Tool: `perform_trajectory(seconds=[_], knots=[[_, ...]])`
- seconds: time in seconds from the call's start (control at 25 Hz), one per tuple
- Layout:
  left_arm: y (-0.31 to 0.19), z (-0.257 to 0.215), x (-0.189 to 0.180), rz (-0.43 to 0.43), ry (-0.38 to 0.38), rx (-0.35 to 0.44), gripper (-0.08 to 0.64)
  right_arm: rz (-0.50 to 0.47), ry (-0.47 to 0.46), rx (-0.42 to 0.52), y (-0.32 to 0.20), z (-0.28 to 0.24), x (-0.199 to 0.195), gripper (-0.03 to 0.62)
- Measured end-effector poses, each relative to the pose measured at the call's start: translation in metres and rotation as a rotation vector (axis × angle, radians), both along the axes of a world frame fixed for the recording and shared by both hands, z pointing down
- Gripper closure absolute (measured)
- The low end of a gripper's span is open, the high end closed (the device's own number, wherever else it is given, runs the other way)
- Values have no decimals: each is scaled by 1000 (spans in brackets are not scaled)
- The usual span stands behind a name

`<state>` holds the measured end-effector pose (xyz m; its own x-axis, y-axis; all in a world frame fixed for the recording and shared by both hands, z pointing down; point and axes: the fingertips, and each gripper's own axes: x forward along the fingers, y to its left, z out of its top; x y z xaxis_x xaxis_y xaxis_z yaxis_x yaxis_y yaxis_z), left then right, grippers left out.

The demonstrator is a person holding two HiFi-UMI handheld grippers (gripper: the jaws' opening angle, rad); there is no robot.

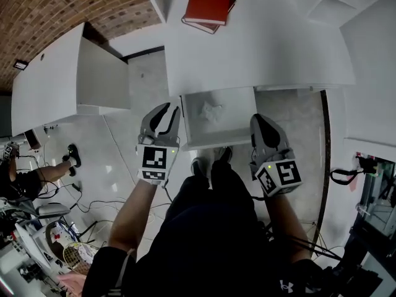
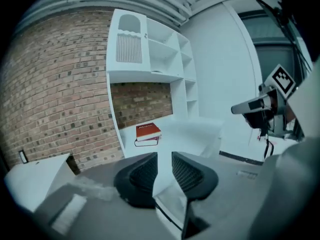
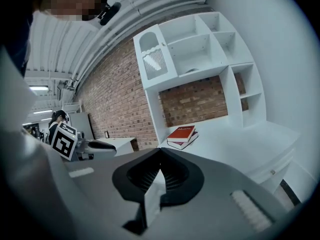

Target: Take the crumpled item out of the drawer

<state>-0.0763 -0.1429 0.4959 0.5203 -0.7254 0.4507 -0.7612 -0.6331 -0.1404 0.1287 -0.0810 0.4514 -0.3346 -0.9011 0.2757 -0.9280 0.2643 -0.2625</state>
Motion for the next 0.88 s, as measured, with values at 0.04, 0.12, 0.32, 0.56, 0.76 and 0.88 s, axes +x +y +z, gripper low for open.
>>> perform_trajectory(seconds=[0.04,0.12,0.32,0.56,0.76,0.88], knots=[[-1,6,5,1,-19,4,462,-14,-1,-2,-4,5,3,591],[-1,18,14,13,-46,0,462,-35,-10,-10,-12,13,8,590],[1,50,33,56,-121,-28,462,-91,-12,-44,-25,32,12,589],[17,139,52,194,-246,-194,462,-97,-5,-112,-25,62,15,590],[23,211,64,391,-383,-306,462,-44,-13,-157,-23,77,16,589],[22,245,68,501,-456,-358,462,-17,-3,-186,-17,90,21,589]])
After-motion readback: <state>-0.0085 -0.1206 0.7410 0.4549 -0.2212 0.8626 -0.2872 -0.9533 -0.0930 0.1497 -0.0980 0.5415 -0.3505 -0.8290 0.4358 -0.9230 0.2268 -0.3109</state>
